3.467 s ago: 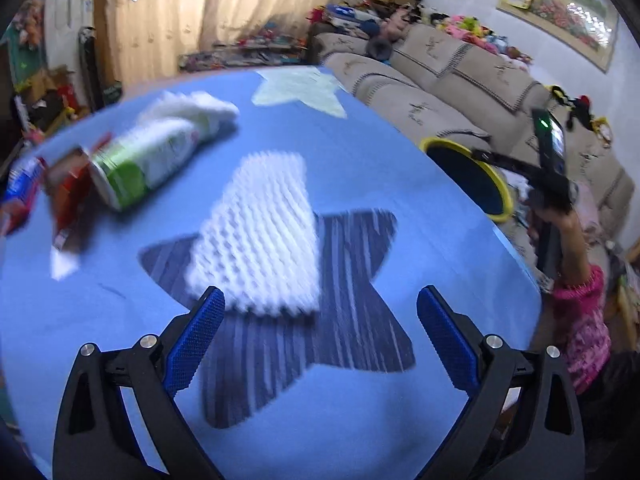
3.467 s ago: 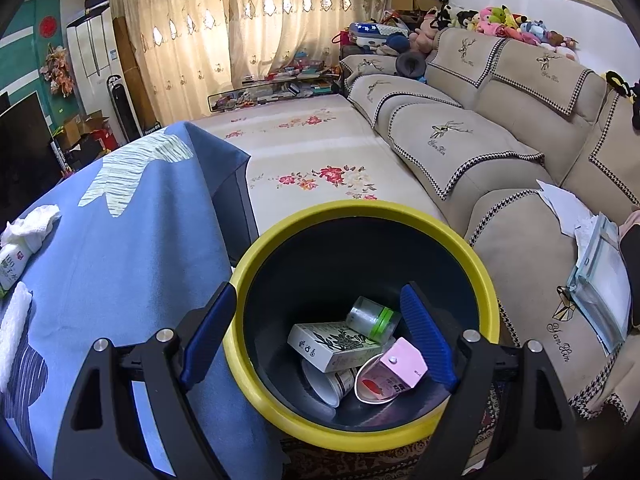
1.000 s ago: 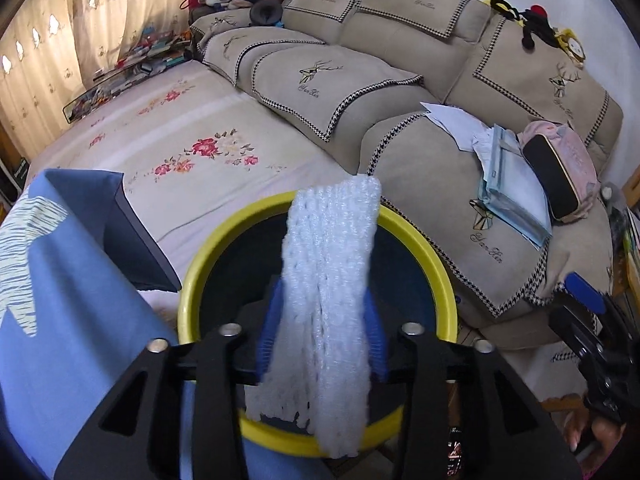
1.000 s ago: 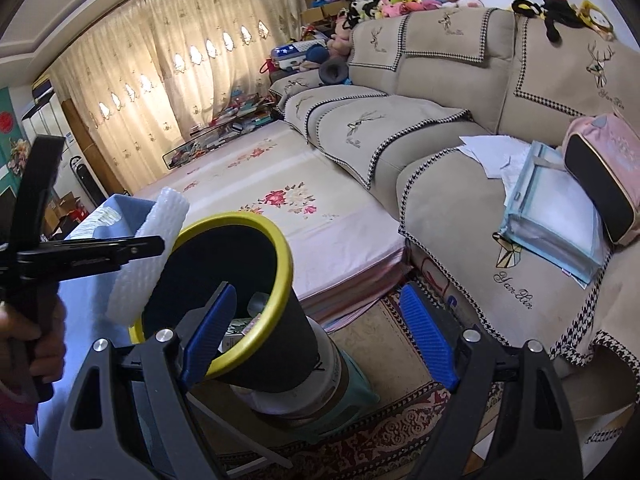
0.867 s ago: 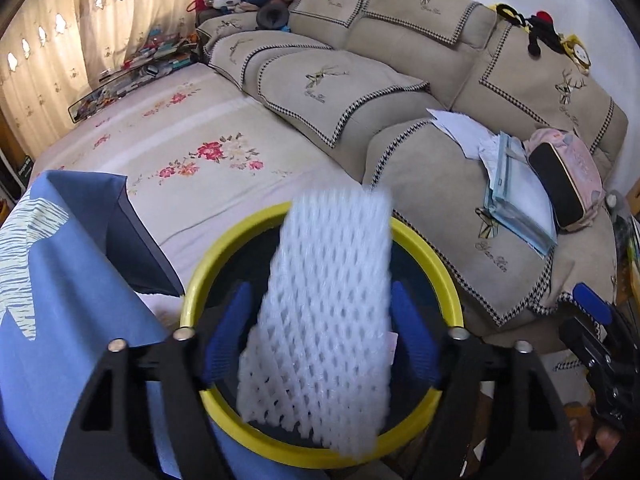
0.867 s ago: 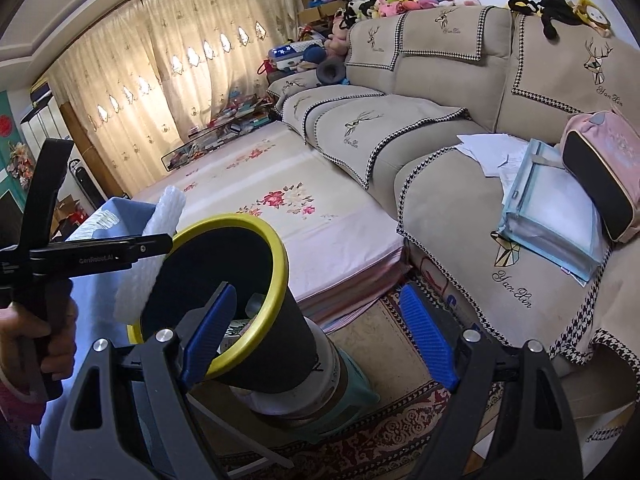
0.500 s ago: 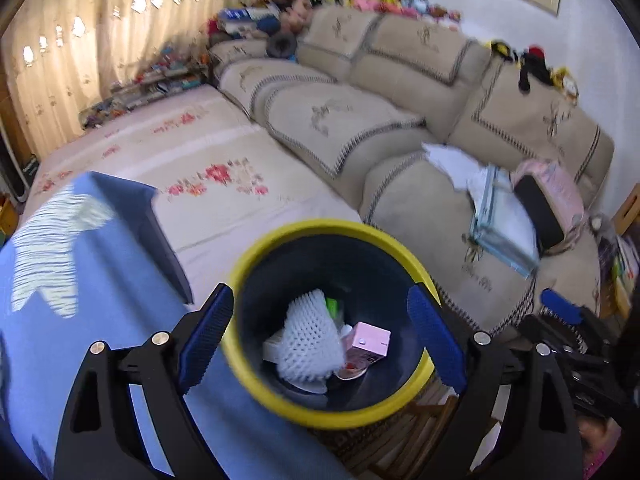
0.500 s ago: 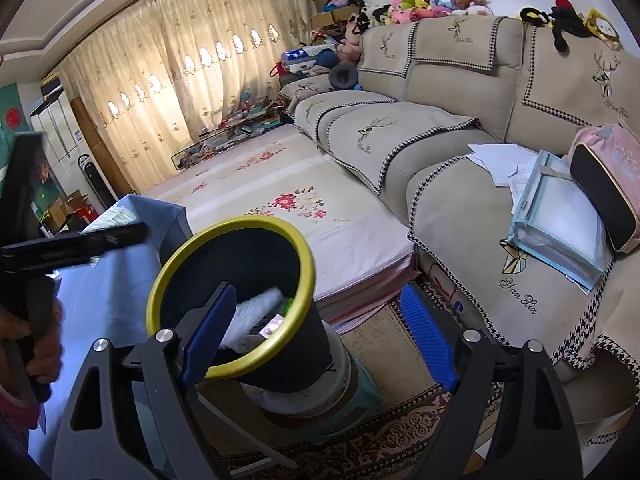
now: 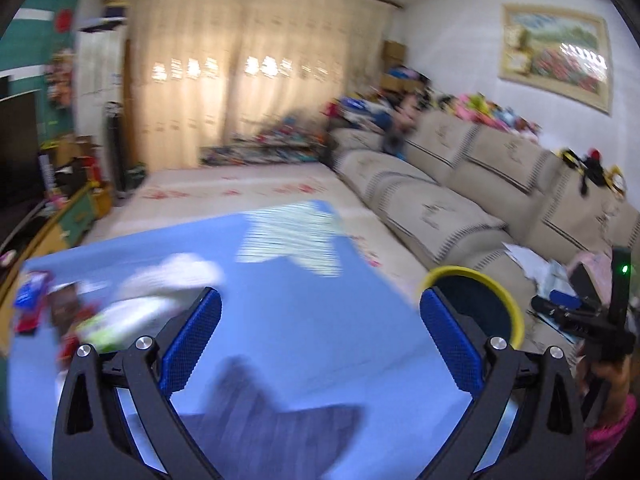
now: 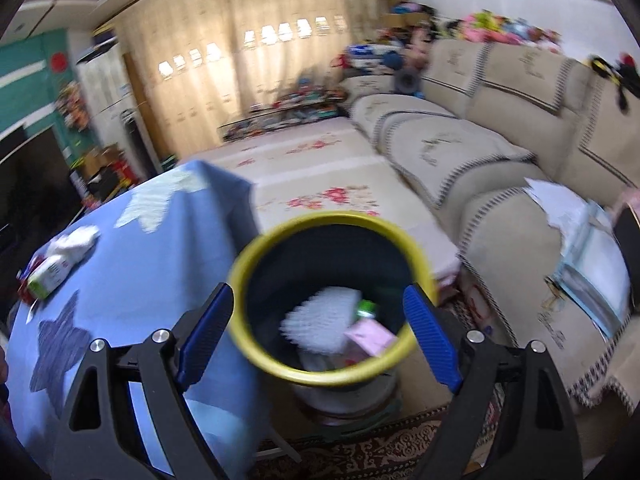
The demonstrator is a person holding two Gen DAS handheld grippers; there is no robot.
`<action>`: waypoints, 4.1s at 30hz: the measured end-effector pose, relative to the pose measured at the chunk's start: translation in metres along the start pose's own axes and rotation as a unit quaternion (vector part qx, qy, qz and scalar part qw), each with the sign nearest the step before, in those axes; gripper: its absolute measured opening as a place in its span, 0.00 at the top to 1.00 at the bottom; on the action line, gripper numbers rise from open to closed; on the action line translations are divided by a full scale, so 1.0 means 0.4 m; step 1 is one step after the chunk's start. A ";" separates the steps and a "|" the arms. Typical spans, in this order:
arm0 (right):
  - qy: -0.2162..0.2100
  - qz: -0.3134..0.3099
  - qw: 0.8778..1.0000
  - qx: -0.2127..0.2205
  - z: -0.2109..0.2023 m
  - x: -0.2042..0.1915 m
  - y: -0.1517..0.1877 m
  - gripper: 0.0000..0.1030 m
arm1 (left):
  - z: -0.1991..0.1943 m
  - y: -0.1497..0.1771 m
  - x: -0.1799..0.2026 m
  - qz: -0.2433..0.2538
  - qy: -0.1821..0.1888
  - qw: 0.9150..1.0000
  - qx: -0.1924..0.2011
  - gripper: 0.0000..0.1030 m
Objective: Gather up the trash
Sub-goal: 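Move the right gripper to the white tissue and grasp it, then carry the tissue over the yellow bin and release it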
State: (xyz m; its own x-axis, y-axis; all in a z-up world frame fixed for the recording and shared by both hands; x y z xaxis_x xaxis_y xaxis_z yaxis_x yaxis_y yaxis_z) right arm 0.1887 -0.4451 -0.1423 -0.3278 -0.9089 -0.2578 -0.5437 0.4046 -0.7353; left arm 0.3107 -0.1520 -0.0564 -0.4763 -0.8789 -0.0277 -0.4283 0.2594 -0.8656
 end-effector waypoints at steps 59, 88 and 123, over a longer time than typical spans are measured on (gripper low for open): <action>-0.259 -0.100 0.959 -0.052 0.237 -0.888 -0.149 0.92 | -0.160 0.254 -0.458 -0.086 -0.203 0.975 0.028 0.05; 0.061 0.037 0.997 0.012 0.077 -0.002 -0.092 0.89 | -0.138 0.250 -0.424 -0.056 -0.207 0.977 0.018 0.05; 0.025 0.060 0.998 -0.007 0.114 -0.034 -0.006 0.48 | 0.016 0.299 -0.474 -0.042 -0.197 0.972 -0.125 0.44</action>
State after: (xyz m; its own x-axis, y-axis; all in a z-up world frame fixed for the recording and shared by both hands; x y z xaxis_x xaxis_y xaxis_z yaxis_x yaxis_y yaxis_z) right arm 0.2297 -0.4382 -0.1657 -0.4298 -0.8477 -0.3111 -0.5083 0.5119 -0.6925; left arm 0.3547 0.0432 -0.1576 -0.1227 -0.9734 -0.1936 -0.6489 0.2263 -0.7264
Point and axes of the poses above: each gripper's, at about its wrist camera, not at the fingertips, and z roughly the way its jaws point, x to its right, y to its underside, the point moved 4 cm from there along z, roughly the way its jaws point, and after that the axes turned 8 degrees about z, right-handed, at the moved point
